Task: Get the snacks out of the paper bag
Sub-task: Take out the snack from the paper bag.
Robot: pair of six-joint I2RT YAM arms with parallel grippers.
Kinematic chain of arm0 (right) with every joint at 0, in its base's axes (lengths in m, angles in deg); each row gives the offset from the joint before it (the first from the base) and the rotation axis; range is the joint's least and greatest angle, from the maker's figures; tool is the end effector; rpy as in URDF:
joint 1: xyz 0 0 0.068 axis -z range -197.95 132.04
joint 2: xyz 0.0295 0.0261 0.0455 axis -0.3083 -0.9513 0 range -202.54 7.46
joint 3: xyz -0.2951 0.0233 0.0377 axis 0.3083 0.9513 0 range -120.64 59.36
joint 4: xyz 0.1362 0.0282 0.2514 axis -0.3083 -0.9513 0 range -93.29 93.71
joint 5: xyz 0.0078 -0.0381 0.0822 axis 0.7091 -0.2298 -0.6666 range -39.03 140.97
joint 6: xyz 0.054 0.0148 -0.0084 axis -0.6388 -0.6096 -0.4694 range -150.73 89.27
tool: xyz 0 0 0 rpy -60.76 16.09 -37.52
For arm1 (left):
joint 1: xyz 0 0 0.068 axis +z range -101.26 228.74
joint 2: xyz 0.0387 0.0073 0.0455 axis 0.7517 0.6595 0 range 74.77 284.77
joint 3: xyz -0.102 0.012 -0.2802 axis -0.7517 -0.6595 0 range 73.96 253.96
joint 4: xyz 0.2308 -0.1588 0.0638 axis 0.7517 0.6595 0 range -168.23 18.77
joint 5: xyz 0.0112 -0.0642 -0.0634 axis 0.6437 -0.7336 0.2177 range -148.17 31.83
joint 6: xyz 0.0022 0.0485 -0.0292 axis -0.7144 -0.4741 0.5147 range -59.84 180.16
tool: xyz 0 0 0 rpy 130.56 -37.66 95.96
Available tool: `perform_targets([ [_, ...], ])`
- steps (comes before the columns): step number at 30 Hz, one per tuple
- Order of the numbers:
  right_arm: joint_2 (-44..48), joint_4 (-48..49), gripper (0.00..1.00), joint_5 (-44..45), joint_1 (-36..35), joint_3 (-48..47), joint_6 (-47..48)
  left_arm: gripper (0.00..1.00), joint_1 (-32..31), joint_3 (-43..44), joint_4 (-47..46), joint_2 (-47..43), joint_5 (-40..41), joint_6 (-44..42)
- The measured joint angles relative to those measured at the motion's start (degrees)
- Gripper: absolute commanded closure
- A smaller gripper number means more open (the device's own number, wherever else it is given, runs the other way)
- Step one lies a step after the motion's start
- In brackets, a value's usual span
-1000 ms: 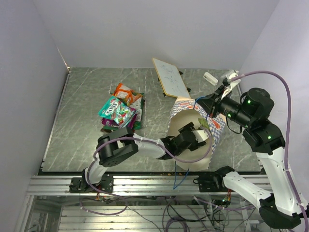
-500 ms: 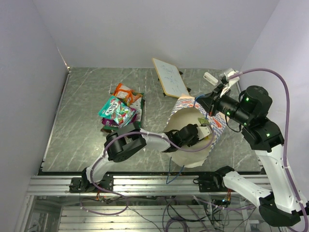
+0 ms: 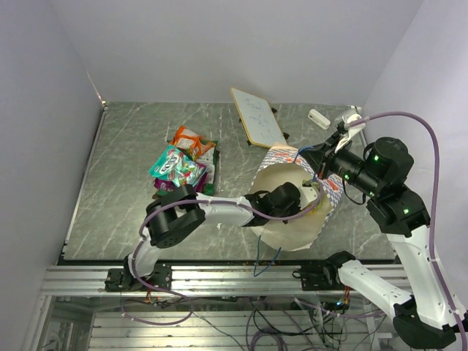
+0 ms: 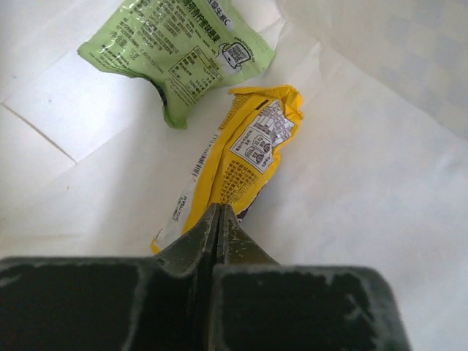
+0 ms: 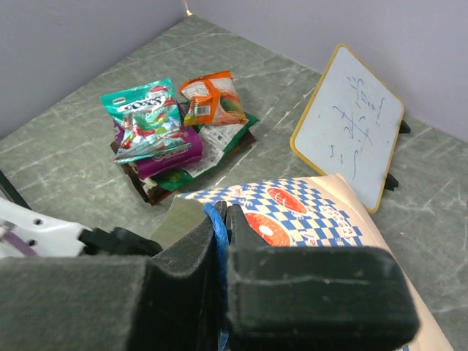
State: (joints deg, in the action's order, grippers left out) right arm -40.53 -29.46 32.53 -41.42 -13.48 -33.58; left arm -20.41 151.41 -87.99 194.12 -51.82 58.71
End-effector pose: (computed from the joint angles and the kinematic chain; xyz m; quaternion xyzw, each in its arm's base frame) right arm 0.1400 0.0745 0.4821 -0.2367 0.7159 0.2650 0.6010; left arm 0.1825 -0.4668 0.1690 0.4831 0.7287 -0.2288 0.4281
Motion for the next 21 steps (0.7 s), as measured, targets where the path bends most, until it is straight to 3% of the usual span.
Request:
perform_targets([
  [9, 1.64, 1.95, 1.00, 1.36, 0.00, 2.40, 1.36, 0.93, -0.79, -4.15, 7.08, -11.82, -0.68, 5.44],
  [21, 2.40, 4.15, 1.00, 2.23, 0.00, 4.61, 1.49, 0.93, -3.45, -8.33, 13.90, -20.20, 0.44, 8.00],
])
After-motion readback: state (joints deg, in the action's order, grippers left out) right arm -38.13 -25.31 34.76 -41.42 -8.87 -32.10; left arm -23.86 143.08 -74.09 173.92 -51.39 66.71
